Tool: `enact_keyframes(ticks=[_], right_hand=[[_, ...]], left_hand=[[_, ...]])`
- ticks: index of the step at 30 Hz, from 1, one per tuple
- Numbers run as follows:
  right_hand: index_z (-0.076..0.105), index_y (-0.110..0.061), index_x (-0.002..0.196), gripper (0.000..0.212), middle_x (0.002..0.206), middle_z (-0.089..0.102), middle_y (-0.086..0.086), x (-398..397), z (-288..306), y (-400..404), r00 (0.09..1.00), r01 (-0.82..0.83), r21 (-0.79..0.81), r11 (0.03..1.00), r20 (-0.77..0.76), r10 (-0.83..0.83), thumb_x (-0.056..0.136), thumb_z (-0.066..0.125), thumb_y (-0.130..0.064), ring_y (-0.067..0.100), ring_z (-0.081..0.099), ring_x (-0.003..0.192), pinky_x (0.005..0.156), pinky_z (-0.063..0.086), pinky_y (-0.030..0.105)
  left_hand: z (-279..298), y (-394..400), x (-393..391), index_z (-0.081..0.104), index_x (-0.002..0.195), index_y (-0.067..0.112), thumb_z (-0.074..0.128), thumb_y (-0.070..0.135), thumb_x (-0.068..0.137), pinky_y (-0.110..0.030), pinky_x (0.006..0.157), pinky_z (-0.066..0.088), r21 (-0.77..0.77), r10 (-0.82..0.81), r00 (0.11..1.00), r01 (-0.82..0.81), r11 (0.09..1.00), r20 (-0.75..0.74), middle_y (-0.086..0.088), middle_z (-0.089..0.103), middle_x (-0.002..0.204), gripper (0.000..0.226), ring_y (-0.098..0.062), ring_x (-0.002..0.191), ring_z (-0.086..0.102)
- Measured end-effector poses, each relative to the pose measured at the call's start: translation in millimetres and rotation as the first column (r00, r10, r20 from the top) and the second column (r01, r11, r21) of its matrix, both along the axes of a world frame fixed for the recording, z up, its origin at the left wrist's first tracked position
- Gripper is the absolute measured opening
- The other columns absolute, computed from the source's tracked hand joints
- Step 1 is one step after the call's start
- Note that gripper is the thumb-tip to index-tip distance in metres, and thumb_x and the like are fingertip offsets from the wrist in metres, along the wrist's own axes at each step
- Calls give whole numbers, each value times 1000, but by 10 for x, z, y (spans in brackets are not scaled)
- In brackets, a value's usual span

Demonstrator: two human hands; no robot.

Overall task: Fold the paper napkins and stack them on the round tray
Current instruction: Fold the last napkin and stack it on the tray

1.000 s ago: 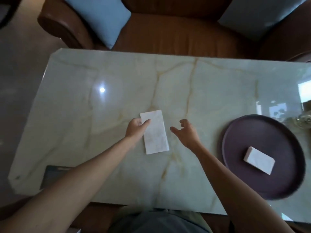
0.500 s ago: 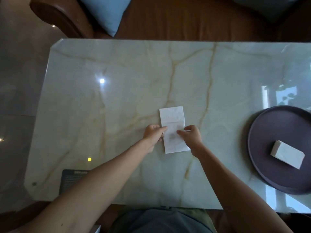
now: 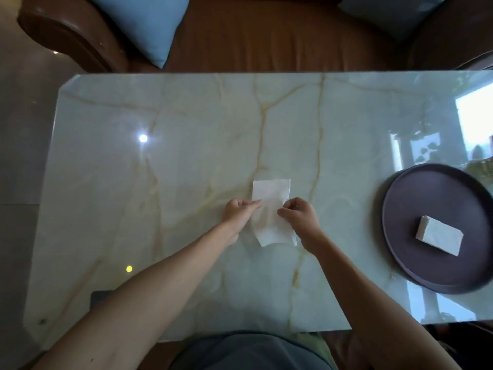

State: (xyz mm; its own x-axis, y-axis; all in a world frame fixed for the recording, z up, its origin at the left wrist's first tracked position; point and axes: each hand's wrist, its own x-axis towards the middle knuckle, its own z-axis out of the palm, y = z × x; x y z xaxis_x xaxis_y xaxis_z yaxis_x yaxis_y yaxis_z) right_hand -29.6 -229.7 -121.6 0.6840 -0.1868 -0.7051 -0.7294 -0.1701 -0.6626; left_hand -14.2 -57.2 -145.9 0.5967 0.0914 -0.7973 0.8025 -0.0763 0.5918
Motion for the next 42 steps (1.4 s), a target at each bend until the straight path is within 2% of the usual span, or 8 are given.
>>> enact_keyframes(ticks=[5,12,16,21,26,33,36,42], right_hand=[[60,-14,91,22,91,65,12,-111,220,-102,993,120,173,978,0,-122,84,69,5,24,59,74,60,46,30],[63,-27,123,35,109,74,10,-355,409,-249,983,174,169,970,27,-181,91,73,-17,27,69,93,83,53,43],[61,-26,127,35,103,77,5,-354,540,-277,974,165,174,971,129,-189,94,71,-16,19,70,93,89,54,38],[63,-29,125,38,86,74,0,-260,722,-293,959,73,163,984,259,-114,93,69,-8,4,67,76,72,50,16],[69,-32,116,34,81,66,7,-172,909,-344,927,-70,111,991,375,23,88,70,-13,16,59,76,70,44,30],[74,-15,109,25,92,70,19,-36,1045,-381,886,-215,-88,973,401,233,89,71,0,20,62,81,79,49,36],[77,-10,105,16,93,75,3,21,1096,-401,847,-247,-227,942,421,324,92,70,-4,12,67,83,79,51,28],[77,-14,95,10,103,68,-5,59,1194,-481,778,-303,-349,887,447,441,92,69,-10,10,64,98,88,46,25]], left_hand=[[142,45,-15,66,92,16,79,53,75,-31,62,36,-225,-85,992,62,972,-96,-12,57,80,43,-22,65,50],[329,-42,-151,73,103,12,67,15,95,-26,68,59,-375,-63,998,58,925,-1,-7,76,95,10,-19,78,72],[492,-34,-174,77,110,9,72,18,92,-39,91,58,-318,-145,979,185,930,147,-10,78,111,21,-21,93,72],[734,-37,-111,73,112,14,77,15,87,-31,82,53,-199,-170,940,235,951,297,-6,80,104,25,-12,88,73],[947,-75,-104,49,138,21,78,10,85,-27,79,54,-40,-199,858,246,968,473,-10,76,95,62,-13,82,69],[1191,-53,-62,77,102,25,77,21,86,-16,71,46,288,-382,755,263,921,532,15,68,81,16,-4,69,58],[1244,-53,-80,77,92,29,76,26,88,-12,65,41,359,-424,716,253,898,555,12,66,80,6,0,63,53],[1344,-7,-55,78,97,20,73,26,92,-20,94,40,500,-604,594,356,789,532,-1,59,115,10,-9,109,58]])
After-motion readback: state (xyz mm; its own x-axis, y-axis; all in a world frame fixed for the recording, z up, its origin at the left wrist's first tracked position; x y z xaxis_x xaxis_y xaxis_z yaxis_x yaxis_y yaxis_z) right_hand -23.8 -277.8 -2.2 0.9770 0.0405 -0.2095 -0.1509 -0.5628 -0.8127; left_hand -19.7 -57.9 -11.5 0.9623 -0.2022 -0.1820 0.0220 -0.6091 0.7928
